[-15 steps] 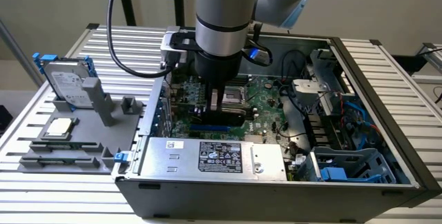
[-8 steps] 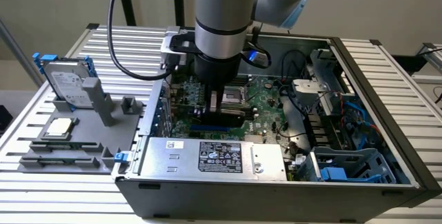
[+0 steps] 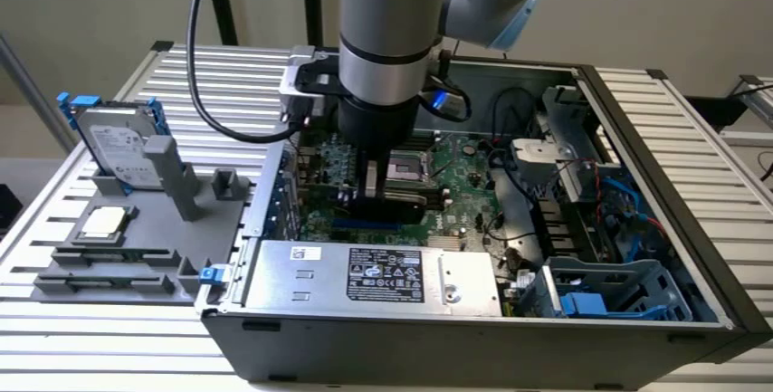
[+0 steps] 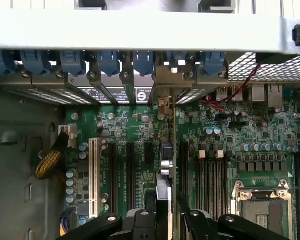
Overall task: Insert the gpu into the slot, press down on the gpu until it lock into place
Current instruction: 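Insert the gpu into the slot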
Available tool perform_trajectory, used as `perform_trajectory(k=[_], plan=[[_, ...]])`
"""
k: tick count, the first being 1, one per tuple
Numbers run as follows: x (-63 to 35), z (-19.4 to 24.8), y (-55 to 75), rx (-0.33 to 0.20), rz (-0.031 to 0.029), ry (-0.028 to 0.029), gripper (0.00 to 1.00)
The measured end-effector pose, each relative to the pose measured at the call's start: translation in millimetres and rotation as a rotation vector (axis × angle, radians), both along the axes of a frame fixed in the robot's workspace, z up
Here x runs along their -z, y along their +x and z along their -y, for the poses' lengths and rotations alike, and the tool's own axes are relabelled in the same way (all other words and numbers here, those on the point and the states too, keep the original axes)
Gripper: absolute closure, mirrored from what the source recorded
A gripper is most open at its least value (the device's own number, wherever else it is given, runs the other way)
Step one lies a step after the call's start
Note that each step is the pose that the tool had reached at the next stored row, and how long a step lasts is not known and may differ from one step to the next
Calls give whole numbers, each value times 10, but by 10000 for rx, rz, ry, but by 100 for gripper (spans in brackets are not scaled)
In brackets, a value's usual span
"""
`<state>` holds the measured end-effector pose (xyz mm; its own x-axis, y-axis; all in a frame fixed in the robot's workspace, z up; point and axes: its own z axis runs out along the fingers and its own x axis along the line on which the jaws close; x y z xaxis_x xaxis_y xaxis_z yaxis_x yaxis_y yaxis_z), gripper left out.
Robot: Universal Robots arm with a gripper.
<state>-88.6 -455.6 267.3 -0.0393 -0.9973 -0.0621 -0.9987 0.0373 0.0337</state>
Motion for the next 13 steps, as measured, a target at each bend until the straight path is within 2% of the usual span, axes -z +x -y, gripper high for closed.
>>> perform_trajectory(k=[13], plan=[[40, -25, -6, -25, -3, -2, 74]])
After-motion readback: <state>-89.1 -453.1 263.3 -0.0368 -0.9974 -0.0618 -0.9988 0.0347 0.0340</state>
